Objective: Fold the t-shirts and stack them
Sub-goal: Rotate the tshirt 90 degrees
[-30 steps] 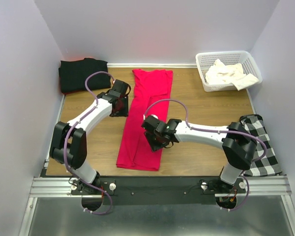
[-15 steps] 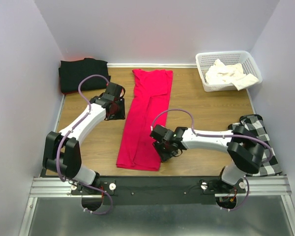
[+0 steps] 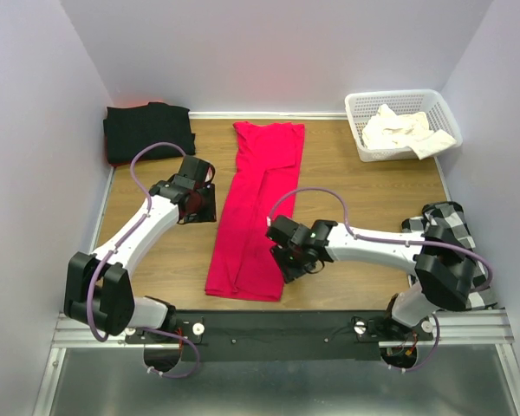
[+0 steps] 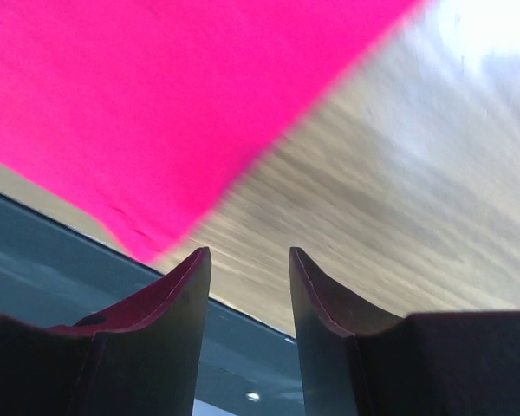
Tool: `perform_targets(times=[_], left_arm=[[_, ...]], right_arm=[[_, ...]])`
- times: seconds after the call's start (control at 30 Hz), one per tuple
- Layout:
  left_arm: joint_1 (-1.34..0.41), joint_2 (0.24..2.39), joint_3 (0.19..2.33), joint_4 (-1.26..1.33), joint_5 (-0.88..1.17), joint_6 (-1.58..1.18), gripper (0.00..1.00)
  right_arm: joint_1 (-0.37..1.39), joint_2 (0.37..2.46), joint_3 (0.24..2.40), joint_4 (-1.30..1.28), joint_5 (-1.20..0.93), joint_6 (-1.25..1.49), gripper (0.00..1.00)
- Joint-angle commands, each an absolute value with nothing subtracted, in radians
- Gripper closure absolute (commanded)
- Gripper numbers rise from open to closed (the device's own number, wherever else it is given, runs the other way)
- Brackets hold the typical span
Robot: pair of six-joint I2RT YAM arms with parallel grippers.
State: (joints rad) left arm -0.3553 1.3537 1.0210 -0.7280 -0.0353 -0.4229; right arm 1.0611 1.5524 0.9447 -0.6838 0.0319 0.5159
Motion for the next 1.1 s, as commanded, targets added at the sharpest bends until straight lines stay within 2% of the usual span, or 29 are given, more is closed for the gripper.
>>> perform_targets(times=[0.0,0.4,0.8,1.07], left_arm=[[-0.353,1.319,1.011,-0.732,-0.008,-0.452,0.50],[-0.353,1.299,0.956,-0.701,0.040,-0.460,0.50],[-0.353,1.261,0.878,-0.713,0.046,-0.465,0.51],[-0.353,1.206,0.822,-0.729,0.066,-0.457,0.52]], right_arm=[[1.071,1.618,1.097,-0.672,0.054,0.523,0.50],[1.085,1.766,1.083,-0.580,0.035,0.523,0.50],[1.088,1.583,0.816,-0.609,0.005,0.630,0.50],[1.088,1.517,0.752,-0.652,0.014,0.630,0.50]])
